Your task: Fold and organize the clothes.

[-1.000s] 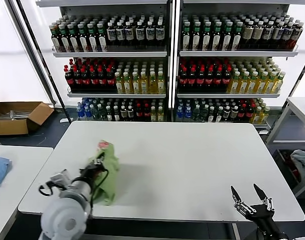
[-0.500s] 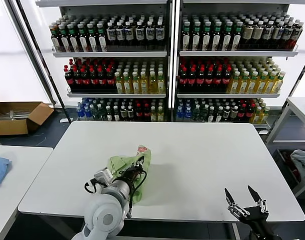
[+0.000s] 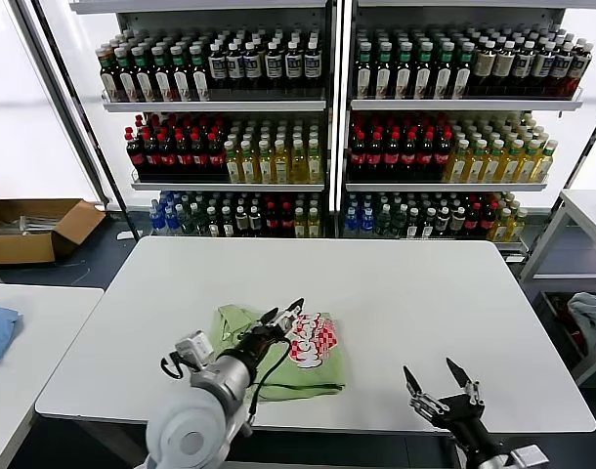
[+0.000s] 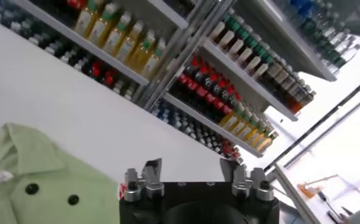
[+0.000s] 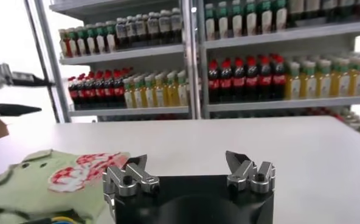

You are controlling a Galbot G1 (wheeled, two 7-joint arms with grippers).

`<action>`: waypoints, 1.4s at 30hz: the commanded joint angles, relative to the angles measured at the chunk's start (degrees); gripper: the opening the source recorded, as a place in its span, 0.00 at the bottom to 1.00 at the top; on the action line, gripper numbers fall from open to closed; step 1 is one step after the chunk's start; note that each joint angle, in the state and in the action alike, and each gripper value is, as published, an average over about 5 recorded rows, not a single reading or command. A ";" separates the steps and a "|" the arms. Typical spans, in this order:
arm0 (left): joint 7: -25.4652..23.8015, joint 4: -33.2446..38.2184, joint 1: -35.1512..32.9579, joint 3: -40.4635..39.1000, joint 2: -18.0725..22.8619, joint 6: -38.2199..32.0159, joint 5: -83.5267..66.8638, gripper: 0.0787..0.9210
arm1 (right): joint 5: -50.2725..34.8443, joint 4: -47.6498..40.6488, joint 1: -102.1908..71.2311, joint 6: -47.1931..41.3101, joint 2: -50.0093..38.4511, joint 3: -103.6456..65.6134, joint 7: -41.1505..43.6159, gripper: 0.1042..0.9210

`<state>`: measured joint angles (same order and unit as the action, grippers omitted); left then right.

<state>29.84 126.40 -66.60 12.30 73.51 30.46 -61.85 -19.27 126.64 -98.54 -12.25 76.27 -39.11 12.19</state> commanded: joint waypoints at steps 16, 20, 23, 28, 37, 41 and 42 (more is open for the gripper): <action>-10.42 8.96 -15.98 25.14 -4.72 1.83 5.74 0.88 | -5.37 -20.53 29.25 -17.96 -4.73 32.76 -12.45 0.84; -9.92 8.70 -15.29 25.00 -4.30 1.84 5.73 0.88 | -6.40 -19.78 28.92 -19.75 -6.01 32.70 -12.27 0.72; -9.46 8.54 -14.64 24.23 -3.73 1.83 5.75 0.88 | -7.06 -18.62 28.29 -19.96 -7.09 31.63 -11.67 0.61; -9.36 8.35 -14.52 23.50 -3.00 1.80 6.23 0.88 | -2.94 -13.26 24.50 -17.95 -10.98 27.13 -7.05 0.43; -9.47 7.82 -14.59 22.74 -1.85 1.72 6.96 0.88 | -0.69 -5.66 9.38 -15.10 -21.30 8.85 -1.26 0.12; -9.65 7.10 -14.23 21.48 -1.35 1.63 8.14 0.88 | -3.59 -5.91 5.38 -12.98 -21.97 4.05 -2.03 0.05; -9.73 6.96 -14.15 21.19 -1.29 1.62 8.45 0.88 | -4.62 -5.67 4.76 -12.27 -21.68 3.54 -2.29 0.04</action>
<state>20.40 133.79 -80.65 34.50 71.82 32.10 -54.91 -21.78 116.84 -82.63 -27.72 60.59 -21.83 7.49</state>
